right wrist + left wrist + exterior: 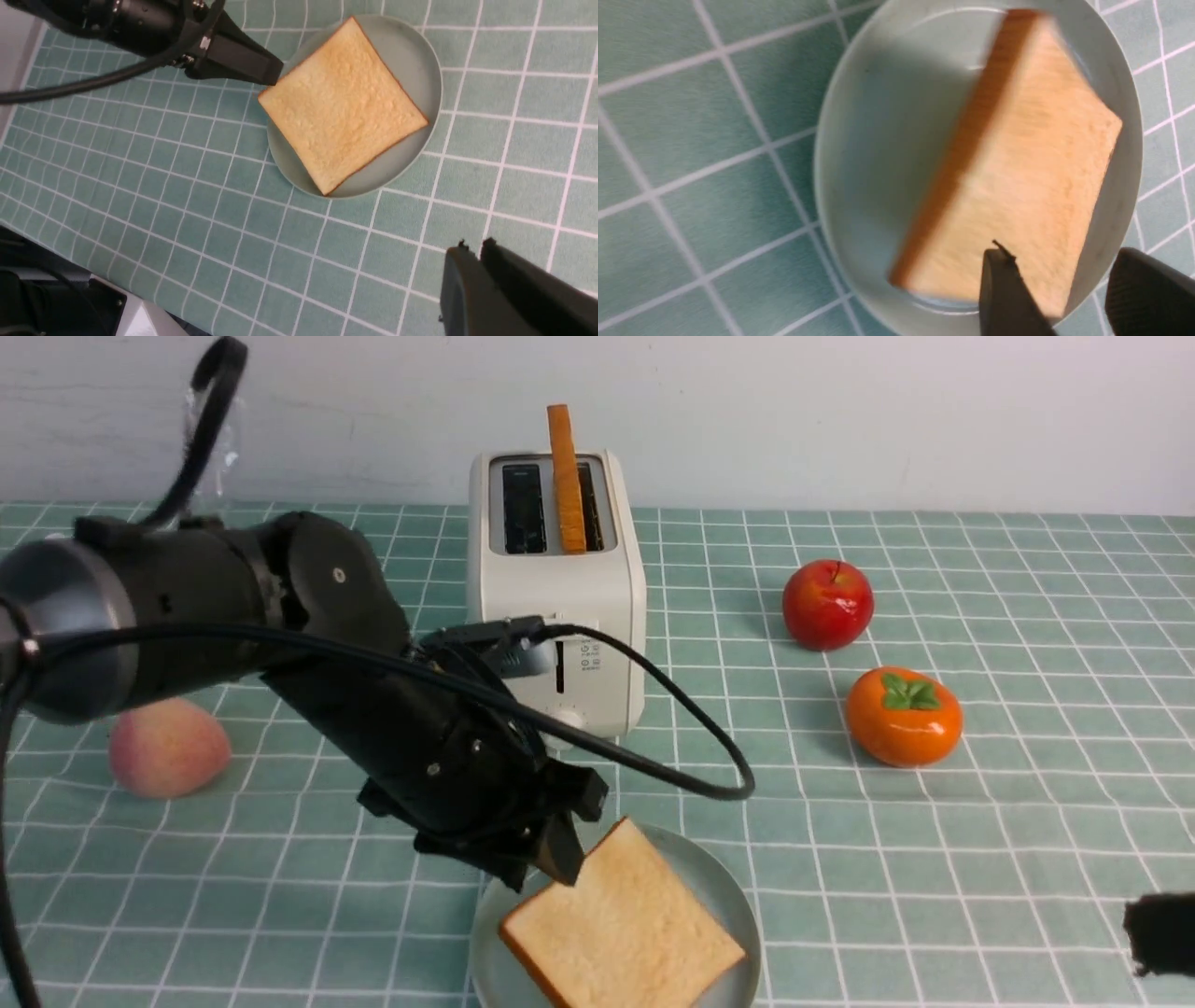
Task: Take toasted bread from bread machine on blue coffee table place on plate.
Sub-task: 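Place the slice of bread on the plate with the left gripper, then grasp the toast slice in the toaster and pull it up out of the slot with the right gripper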
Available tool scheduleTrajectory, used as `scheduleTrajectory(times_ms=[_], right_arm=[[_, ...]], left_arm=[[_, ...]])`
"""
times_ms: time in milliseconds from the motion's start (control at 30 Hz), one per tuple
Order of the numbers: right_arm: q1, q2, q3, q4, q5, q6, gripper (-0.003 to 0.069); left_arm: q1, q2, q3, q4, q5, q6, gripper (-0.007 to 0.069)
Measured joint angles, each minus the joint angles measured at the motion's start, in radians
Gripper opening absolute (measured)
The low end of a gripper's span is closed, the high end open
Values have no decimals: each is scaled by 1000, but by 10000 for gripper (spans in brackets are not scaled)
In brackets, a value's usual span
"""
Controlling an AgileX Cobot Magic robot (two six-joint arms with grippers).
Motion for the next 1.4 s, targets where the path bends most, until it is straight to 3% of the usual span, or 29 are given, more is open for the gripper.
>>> scheduleTrajectory(times_ms=[200, 267, 500, 667, 833, 967, 1100, 1300, 1400], right_arm=[[5, 147, -177, 7, 26, 10, 46], [25, 211, -248, 0, 36, 15, 46], [163, 410, -436, -128, 33, 106, 46], [350, 594, -603, -340, -19, 272, 55], [478, 764, -777, -466, -79, 392, 87], [525, 905, -949, -502, -97, 455, 156], [542, 1065, -1154, -511, -122, 465, 274], [557, 1290, -1399, -514, -253, 465, 440], [558, 1355, -1450, -514, -306, 474, 480]], left_arm=[[0, -146, 0, 278, 81, -208, 29], [0, -219, 8, 359, 112, -268, -14], [0, -520, 134, 453, 96, -360, -14], [0, -846, 339, 453, 38, -429, -14], [0, -1082, 516, 453, -11, -486, -14], [0, -1240, 624, 453, -17, -505, -14], [0, -1345, 693, 453, -12, -533, -14], [0, -1378, 708, 453, 29, -537, -14], [0, -1378, 708, 453, 42, -537, -14]])
